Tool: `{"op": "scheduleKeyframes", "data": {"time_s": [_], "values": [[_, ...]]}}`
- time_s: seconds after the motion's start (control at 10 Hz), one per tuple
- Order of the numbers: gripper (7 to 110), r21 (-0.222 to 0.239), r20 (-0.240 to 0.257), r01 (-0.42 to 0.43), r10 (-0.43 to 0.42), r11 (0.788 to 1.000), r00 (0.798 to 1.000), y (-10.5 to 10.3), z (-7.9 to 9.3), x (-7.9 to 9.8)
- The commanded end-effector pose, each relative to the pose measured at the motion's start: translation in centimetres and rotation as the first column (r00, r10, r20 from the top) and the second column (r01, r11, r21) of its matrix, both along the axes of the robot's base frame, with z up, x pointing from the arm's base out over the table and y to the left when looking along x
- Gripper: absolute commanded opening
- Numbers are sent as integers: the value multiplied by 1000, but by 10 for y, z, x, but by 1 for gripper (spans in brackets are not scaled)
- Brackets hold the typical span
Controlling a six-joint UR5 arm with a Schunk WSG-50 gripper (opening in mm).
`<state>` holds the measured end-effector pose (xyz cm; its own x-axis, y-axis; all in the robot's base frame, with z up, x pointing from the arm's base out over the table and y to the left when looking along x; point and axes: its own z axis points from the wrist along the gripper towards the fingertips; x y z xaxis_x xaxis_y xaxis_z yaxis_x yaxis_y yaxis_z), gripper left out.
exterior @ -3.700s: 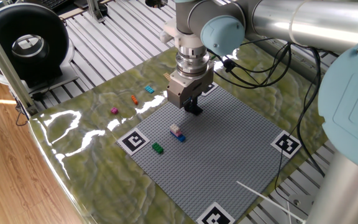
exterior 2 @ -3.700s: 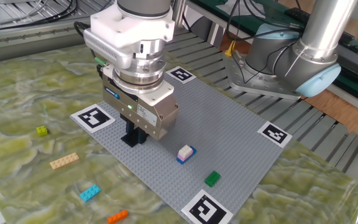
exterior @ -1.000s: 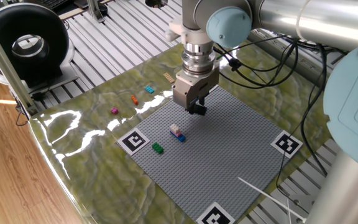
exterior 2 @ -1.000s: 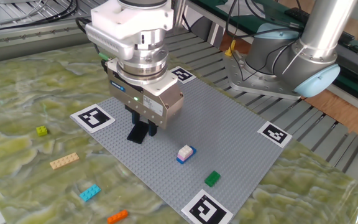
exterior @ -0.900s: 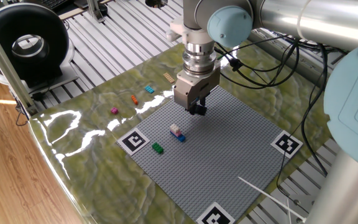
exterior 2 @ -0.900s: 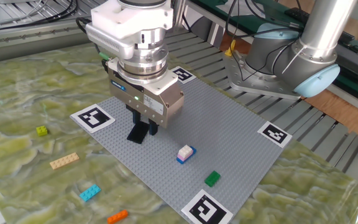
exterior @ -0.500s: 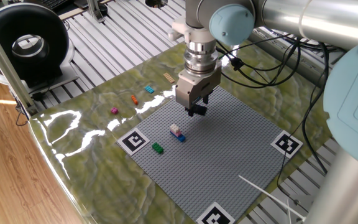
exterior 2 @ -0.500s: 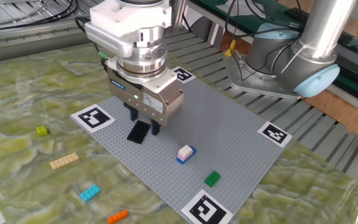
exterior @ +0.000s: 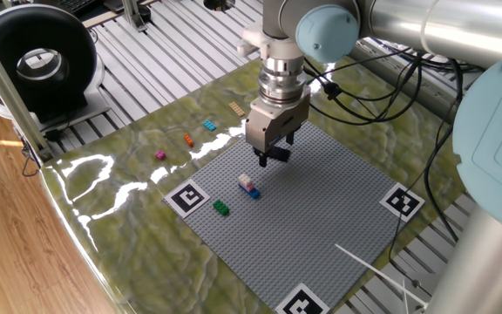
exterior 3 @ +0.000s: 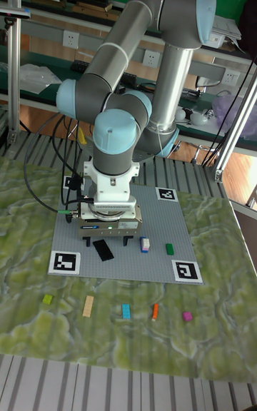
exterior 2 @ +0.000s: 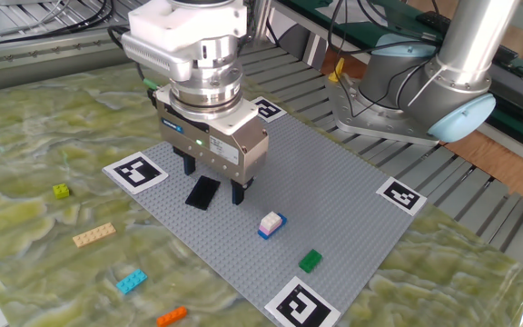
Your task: Stack small Lego blocks randomly, one at a time
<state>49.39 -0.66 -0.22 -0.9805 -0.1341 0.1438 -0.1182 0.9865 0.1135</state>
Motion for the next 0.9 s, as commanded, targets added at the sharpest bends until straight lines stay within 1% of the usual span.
{"op": "scheduleKeyframes", "data": {"time_s": [0.0,0.2,0.5,0.8], "values": [[66,21,-17,28,-28,999,999,5,3,-5],[66,20,-33,42,-41,999,999,6,6,-10],[66,22,-28,41,-40,999,999,7,1,-6],[66,20,-24,35,-35,999,999,4,2,-4]]}}
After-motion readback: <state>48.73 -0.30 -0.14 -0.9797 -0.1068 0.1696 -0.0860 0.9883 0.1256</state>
